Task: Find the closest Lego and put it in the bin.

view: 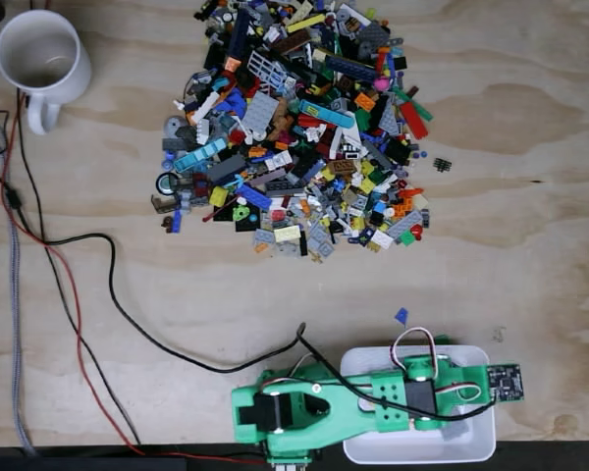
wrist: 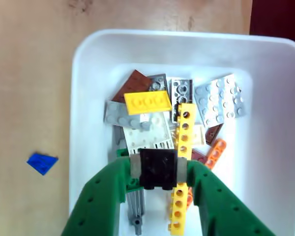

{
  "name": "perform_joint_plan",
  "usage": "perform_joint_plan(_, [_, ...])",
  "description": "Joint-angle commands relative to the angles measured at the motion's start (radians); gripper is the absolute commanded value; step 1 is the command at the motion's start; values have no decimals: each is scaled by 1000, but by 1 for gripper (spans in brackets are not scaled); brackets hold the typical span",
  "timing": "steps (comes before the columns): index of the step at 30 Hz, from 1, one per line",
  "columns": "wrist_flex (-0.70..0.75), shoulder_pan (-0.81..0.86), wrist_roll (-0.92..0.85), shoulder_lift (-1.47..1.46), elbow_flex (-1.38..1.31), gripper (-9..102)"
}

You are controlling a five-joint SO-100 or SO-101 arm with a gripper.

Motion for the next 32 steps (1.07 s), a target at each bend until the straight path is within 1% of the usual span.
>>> perform_joint_plan(1, [-40,52,-23,64,-18,18])
perform_joint_plan(4, [-63,12,-5,64,-37,18])
perform_joint_plan(6, [-69,-89,49,63,-66,17])
perform_joint_plan(7, [-63,-147,63,63,-92,14])
perform_joint_plan(9, [-38,-314,97,67,-143,3])
perform_joint_plan(10, [-40,-405,110,78,-152,1])
perform_joint_plan(11, [-41,-497,101,106,-141,0])
perform_joint_plan(13, [-86,-676,153,167,-94,0])
perform_joint_plan(15, [-48,-853,170,198,-86,0])
perform_joint_plan(17, [-38,-1023,233,232,-63,0])
perform_joint_plan(21, [-57,-1269,354,290,18,0])
perform_joint_plan(23, [-80,-1351,382,353,83,0])
perform_joint_plan(25, [-92,-1399,402,399,132,0])
perform_joint_plan(28, [-92,-1439,413,420,167,0])
perform_joint_plan(32, [-86,-1439,410,437,192,0])
